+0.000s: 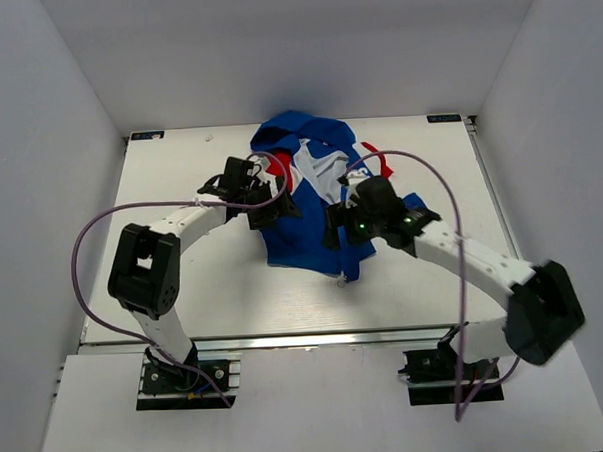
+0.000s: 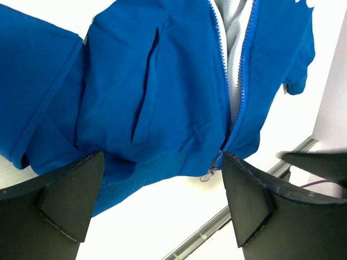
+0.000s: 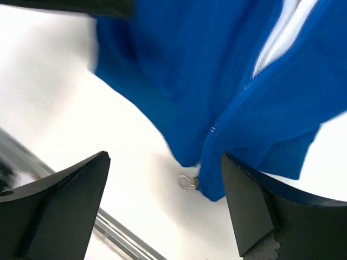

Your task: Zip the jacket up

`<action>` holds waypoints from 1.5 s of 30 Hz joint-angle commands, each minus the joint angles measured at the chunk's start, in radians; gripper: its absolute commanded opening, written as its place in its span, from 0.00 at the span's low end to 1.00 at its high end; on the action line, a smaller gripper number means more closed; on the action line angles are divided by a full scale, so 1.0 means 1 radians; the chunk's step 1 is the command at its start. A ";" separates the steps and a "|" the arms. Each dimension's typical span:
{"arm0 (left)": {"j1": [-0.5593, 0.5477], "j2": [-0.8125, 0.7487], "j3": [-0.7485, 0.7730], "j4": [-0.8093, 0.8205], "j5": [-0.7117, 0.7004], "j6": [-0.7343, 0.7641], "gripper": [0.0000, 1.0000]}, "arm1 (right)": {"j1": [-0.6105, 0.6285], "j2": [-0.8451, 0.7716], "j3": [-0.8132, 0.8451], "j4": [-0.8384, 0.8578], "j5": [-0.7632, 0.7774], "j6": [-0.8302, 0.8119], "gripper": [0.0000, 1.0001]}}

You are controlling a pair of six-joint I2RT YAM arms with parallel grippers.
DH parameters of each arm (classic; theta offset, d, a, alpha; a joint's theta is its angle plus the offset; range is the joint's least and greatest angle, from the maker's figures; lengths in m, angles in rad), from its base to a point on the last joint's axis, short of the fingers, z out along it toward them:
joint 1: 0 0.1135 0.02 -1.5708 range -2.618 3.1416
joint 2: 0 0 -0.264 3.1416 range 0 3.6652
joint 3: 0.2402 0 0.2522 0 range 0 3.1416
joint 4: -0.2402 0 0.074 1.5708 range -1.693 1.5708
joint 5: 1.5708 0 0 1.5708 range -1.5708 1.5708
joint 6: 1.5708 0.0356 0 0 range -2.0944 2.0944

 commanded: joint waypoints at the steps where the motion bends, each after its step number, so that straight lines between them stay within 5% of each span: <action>1: -0.002 -0.087 -0.011 -0.003 -0.020 0.025 0.98 | -0.003 -0.187 -0.071 0.113 0.032 -0.009 0.89; 4: -0.002 -0.117 -0.015 -0.011 -0.046 0.025 0.98 | -0.015 -0.343 -0.183 0.173 0.089 0.045 0.89; 8: -0.002 -0.159 -0.019 -0.028 -0.077 0.028 0.98 | -0.069 -0.396 -0.187 0.008 0.083 0.075 0.89; 13: -0.002 -0.225 -0.045 -0.043 -0.104 0.039 0.98 | -0.091 -0.313 -0.193 -0.120 0.054 0.043 0.89; 22: -0.002 -0.277 -0.100 -0.050 -0.135 0.034 0.98 | -0.100 -0.111 -0.246 0.078 -0.069 -0.023 0.81; 36: -0.002 -0.246 -0.105 -0.056 -0.140 0.037 0.98 | -0.106 0.061 -0.276 0.155 -0.125 -0.024 0.67; 45: -0.002 -0.246 -0.104 -0.060 -0.146 0.037 0.98 | -0.104 0.098 -0.282 0.167 -0.138 -0.026 0.47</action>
